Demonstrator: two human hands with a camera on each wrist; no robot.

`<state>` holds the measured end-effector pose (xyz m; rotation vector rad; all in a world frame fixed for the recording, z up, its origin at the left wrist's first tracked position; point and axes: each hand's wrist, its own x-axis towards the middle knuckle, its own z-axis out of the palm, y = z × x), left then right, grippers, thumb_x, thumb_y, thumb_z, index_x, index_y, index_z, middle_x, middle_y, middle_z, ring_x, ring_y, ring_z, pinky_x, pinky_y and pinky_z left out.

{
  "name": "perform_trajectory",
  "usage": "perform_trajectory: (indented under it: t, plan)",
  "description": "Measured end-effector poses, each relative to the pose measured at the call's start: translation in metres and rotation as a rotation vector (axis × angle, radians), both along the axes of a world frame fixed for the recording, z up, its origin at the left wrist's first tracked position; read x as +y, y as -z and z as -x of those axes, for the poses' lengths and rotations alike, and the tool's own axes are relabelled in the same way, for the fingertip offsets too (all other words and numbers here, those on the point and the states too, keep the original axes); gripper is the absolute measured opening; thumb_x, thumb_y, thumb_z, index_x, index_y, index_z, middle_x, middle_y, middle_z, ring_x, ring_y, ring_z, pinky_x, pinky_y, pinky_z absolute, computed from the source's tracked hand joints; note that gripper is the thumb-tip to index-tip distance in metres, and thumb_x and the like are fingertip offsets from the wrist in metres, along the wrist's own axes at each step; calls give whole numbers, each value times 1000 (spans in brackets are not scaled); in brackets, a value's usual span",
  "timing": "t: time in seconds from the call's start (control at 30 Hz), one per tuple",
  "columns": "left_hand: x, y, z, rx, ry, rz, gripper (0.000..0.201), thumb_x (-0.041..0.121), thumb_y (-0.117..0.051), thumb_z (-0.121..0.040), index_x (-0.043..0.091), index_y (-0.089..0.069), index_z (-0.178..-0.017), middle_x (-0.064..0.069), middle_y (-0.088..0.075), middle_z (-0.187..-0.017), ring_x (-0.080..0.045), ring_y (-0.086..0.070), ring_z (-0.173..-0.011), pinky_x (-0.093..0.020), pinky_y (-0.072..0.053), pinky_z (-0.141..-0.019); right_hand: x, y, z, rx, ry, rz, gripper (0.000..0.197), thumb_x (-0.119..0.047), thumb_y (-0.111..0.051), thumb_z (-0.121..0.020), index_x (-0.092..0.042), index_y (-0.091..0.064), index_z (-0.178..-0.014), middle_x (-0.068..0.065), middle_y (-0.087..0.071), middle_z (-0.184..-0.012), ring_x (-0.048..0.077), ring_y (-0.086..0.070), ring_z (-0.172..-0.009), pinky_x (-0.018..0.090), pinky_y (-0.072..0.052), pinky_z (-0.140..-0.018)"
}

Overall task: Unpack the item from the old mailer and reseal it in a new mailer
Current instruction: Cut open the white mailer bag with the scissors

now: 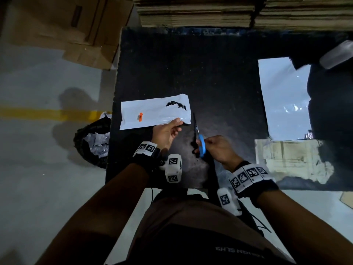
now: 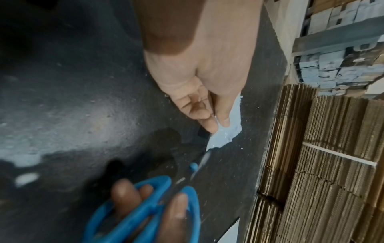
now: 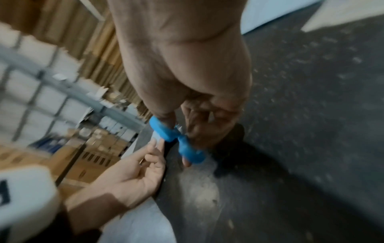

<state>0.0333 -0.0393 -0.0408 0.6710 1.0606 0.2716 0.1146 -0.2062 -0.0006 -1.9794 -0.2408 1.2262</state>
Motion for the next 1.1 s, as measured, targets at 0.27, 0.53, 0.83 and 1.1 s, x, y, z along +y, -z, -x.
perform_trajectory:
  t: [0.27, 0.53, 0.83, 1.1]
  plan:
    - [0, -1, -1, -20, -26, 20, 8, -2, -71, -80, 2, -68, -86, -7, -72, -73, -10, -60, -53, -15, -45, -49, -3, -13, -2, 145, 160, 19, 29, -25, -54, -96, 1, -65, -91, 11, -58, -66, 6, -45, -30, 12, -27, -31]
    - [7, -4, -18, 28, -76, 73, 4, 7, -65, -88, 3, -65, -86, -9, -71, -77, -6, -57, -49, -13, -44, -47, 20, -20, -8, 281, 139, 92, 39, -50, -52, -91, -13, -58, -80, 8, -58, -67, 15, -45, -41, 13, -27, -38]
    - [0, -8, -11, 28, -22, 118, 11, 4, -62, -88, 4, -64, -77, -5, -67, -62, -6, -49, -42, -14, -35, -41, 83, 17, -39, 54, 358, -33, 16, -13, -71, -75, -4, -66, -63, 16, -56, -56, 11, -48, -35, 21, -36, -38]
    - [9, -8, -11, -1, 83, 121, 9, 8, -63, -88, 6, -66, -80, -8, -69, -64, -8, -51, -42, -15, -36, -43, 96, 22, -59, -120, 138, 3, 28, -21, -82, -68, -6, -61, -56, 7, -53, -56, 14, -50, -53, 30, -40, -53]
